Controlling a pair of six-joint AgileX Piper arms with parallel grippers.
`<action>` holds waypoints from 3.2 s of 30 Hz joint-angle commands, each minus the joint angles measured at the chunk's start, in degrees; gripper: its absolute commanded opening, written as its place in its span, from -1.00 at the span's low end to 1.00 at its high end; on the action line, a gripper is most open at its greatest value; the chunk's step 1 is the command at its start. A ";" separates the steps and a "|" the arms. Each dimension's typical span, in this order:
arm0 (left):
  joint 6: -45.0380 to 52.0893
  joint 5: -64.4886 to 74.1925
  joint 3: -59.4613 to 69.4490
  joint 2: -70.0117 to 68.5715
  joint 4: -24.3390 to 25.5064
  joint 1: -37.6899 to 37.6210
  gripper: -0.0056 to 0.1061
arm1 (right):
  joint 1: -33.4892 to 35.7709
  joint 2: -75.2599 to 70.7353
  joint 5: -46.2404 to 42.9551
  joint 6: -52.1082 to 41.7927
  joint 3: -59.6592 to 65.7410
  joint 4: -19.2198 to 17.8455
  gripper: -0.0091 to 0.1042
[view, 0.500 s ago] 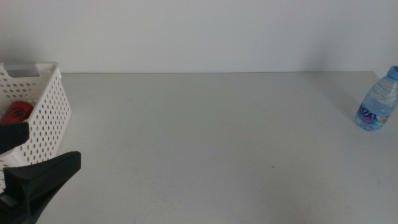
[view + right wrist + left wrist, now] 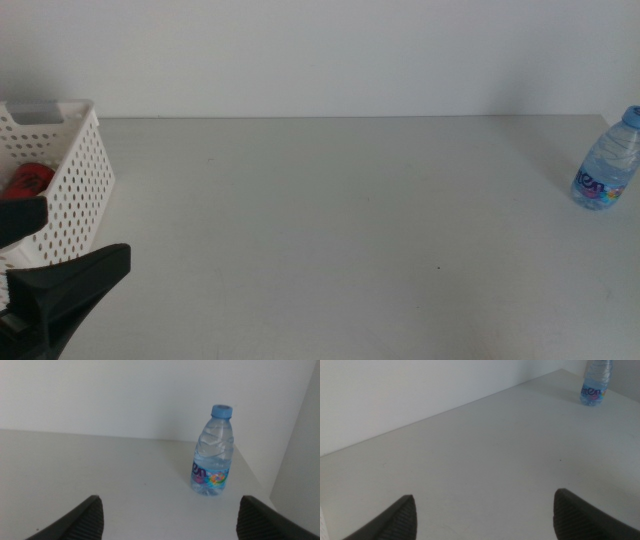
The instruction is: Use arms to grab the bottles and put them into the dustbin to the left of the table.
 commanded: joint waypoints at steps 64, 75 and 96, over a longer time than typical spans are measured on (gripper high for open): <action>-0.91 -4.14 -1.47 0.27 -0.42 -0.42 0.78 | 0.08 85.61 -64.22 -9.00 -32.89 19.02 0.37; -0.91 -4.14 -1.47 0.27 -0.42 -0.42 0.78 | 0.05 89.10 -64.18 -12.57 -38.99 21.23 0.37; -0.91 -4.14 -1.47 0.27 -0.42 -0.42 0.78 | 0.01 99.28 -64.10 -16.31 -50.38 25.76 0.37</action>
